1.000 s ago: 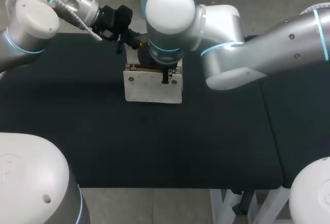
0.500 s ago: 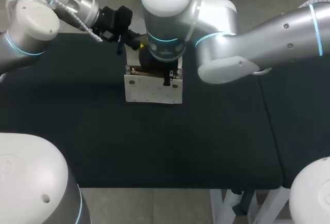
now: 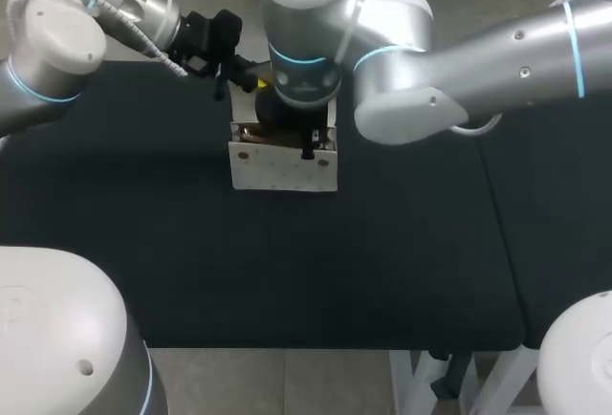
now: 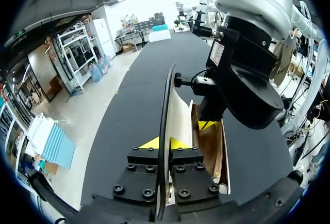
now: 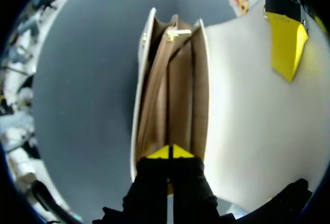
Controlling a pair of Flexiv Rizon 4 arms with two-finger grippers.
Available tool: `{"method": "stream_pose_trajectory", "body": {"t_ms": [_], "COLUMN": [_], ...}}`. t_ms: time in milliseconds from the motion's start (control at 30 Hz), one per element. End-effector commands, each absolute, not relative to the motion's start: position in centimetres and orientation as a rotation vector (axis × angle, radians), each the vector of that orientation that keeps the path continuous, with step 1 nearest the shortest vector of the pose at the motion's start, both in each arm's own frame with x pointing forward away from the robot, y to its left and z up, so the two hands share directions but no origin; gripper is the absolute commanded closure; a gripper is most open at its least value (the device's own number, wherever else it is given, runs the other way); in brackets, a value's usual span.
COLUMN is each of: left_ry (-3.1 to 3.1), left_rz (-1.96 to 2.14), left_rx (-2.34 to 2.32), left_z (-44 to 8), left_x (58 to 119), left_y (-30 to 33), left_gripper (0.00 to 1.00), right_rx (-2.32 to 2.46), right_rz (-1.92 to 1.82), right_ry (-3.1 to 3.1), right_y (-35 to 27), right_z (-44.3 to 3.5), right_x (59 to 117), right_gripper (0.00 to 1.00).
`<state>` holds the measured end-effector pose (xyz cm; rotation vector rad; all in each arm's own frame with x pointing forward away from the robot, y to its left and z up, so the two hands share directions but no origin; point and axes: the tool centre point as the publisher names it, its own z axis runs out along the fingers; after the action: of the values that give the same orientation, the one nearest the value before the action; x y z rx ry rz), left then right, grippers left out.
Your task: Pick up the bag, open it, inspect its contents, close it, and place it on the opposite side
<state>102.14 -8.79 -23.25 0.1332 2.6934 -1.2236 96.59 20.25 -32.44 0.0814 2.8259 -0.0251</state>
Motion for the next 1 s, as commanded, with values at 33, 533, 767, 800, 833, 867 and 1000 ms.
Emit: {"method": "stream_pose_trajectory", "body": {"t_ms": [33,533,767,800,833,867,1000], "left_ry": [2.687,2.687,2.689,2.688,2.688,2.688,2.689], "left_rz": [-1.233,-1.246,-1.245,-1.245,-1.244,-1.244,-1.242], "left_rx": [0.135,0.16,0.162,0.162,0.162,0.162,0.161], "left_z": [-23.02,-22.91,-22.93,-22.93,-22.93,-22.93,-22.92], "left_x": [102.09,102.06,102.1,102.1,102.1,102.11,102.1], "left_y": [-8.54,-8.43,-8.49,-8.5,-8.5,-8.51,-8.53], "left_gripper": [1.0,1.0,1.0,1.0,1.0,1.0,1.0], "right_rx": [0.078,0.087,0.091,0.092,0.092,0.093,0.093], "right_rz": [-0.049,-0.032,-0.034,-0.034,-0.034,-0.034,-0.033], "right_ry": [2.861,2.881,2.881,2.881,2.881,2.881,2.88], "right_y": [20.61,20.71,20.69,20.68,20.68,20.67,20.66], "right_z": [-32.89,-33.56,-33.58,-33.57,-33.57,-33.57,-33.57], "right_x": [96.96,96.59,96.54,96.54,96.54,96.54,96.57], "right_gripper": [0.2,0.0,0.0,0.0,0.0,0.0,0.0]}}
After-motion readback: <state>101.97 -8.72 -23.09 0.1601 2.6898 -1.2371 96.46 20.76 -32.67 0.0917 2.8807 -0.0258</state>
